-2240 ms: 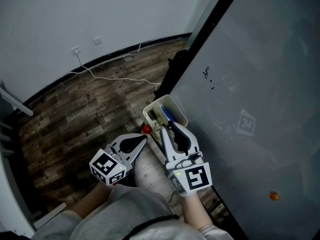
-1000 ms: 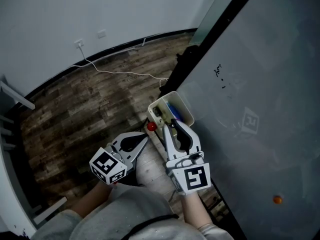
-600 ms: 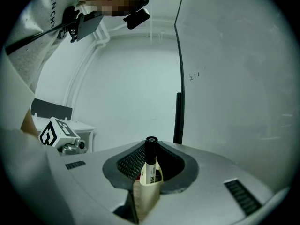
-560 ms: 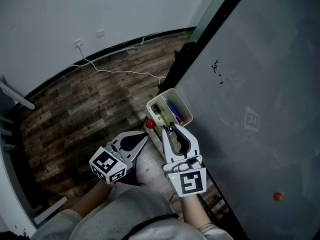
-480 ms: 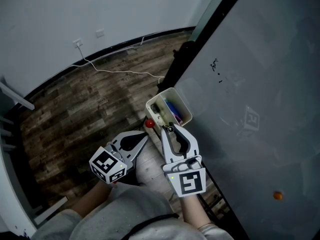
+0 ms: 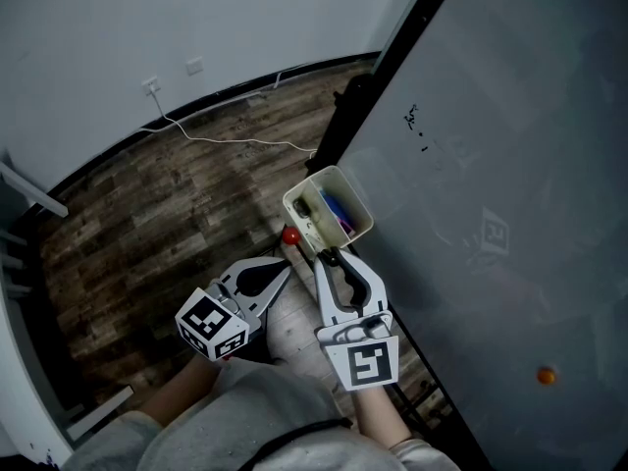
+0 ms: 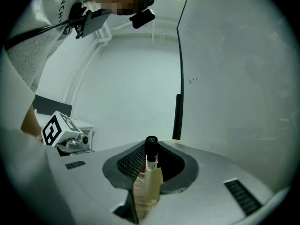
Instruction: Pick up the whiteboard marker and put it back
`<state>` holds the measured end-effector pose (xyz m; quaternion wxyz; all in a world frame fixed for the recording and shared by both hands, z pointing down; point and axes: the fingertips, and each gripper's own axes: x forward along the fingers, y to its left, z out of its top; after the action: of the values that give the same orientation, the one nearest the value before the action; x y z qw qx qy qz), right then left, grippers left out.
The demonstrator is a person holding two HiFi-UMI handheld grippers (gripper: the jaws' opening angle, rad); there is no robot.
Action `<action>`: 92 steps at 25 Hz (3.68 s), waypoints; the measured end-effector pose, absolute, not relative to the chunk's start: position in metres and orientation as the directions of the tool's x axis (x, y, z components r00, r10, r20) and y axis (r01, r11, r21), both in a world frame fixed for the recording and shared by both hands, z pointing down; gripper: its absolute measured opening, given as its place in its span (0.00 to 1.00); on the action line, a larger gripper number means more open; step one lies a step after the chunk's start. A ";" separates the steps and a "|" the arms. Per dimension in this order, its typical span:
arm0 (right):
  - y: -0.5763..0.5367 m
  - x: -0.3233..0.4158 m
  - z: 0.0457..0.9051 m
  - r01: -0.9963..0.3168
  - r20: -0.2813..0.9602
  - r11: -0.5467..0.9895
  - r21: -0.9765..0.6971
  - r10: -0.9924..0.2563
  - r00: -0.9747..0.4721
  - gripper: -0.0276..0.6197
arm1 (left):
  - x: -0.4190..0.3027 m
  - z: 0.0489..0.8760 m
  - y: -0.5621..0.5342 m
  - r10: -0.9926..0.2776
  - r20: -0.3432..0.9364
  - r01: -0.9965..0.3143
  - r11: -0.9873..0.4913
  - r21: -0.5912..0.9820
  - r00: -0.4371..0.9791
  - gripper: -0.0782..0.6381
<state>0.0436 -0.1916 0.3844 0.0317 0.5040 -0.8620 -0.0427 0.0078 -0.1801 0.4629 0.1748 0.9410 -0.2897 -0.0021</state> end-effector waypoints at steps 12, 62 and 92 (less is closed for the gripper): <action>-0.185 0.045 0.396 -0.860 0.046 0.495 0.126 -0.869 -0.493 0.17 | 0.009 0.464 -0.174 -0.553 0.083 -0.546 -0.769 0.333 0.829 0.13; -0.073 0.065 0.399 -0.839 0.086 0.544 -0.013 -0.836 -0.543 0.07 | 0.028 0.419 -0.085 -0.578 -0.001 -0.556 -0.784 0.275 0.816 0.13; 0.057 0.066 0.389 -0.754 0.095 0.656 -0.031 -0.749 -0.656 0.07 | 0.031 0.399 0.053 -0.661 -0.015 -0.636 -0.728 0.255 0.751 0.13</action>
<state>0.0655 0.0572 0.3891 0.0367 0.4131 -0.9093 0.0339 0.0313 0.0532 0.3989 0.1178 0.9281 -0.3493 -0.0522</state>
